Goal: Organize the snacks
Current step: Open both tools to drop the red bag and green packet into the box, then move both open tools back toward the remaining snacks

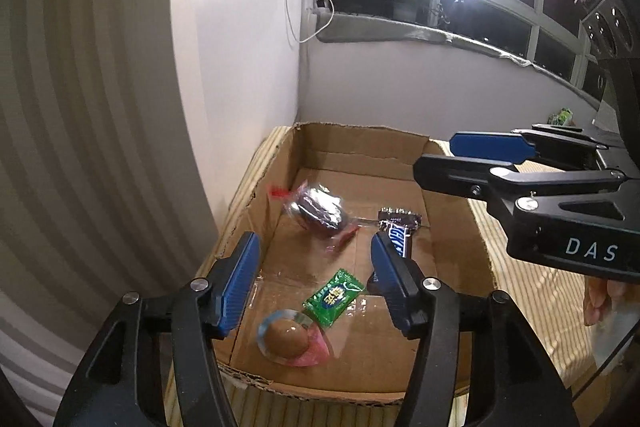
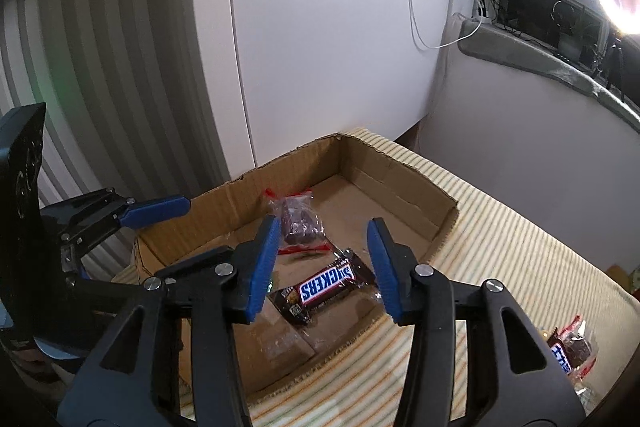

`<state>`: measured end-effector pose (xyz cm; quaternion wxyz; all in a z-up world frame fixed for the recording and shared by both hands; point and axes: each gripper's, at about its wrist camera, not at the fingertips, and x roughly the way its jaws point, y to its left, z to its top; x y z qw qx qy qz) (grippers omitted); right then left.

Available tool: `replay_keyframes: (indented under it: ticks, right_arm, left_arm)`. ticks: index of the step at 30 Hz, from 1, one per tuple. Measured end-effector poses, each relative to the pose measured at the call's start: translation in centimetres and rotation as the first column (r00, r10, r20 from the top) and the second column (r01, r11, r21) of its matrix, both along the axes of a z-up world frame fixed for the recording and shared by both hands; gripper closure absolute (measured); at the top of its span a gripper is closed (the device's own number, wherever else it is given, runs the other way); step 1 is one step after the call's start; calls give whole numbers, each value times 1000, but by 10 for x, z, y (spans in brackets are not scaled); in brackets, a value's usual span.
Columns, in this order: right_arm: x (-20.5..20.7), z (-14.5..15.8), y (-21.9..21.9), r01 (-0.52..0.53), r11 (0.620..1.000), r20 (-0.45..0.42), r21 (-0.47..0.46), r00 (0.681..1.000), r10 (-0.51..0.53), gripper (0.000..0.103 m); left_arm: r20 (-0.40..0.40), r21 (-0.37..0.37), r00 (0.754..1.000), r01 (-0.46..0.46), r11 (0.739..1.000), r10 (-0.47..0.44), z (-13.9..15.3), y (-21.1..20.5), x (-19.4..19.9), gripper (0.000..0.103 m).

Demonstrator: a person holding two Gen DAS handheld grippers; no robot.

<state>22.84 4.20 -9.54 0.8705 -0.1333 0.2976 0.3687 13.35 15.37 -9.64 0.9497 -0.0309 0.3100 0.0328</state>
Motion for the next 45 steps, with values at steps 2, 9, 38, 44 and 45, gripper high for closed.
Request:
replay_keyframes:
  ticks: [2,9,38,44,45]
  right_arm:
    - [-2,3,-3,16,1000,-2,12,1000,-16,56]
    - [-16,2,-19,48,998,-16,35,999,-48,56]
    - [1,-75,-191,336,941,-206,47,925,-320,55]
    - [3,-87,-218,393,919,-228,31,898,-377,55]
    - [2,-87,-223,393,919,-229,37,898,-375,55]
  left_arm:
    - [8,3,1000,3,1000,-3,2,-1,-2,45]
    - [38,0,999,9,1000,-9,15,-5,-9,37]
    - [-2,79,978,207,975,-208,19,-144,21,36]
    - [-23,82,975,223,971,-222,12,-156,27,36]
    - [-26,82,974,226,971,-225,11,-159,28,36]
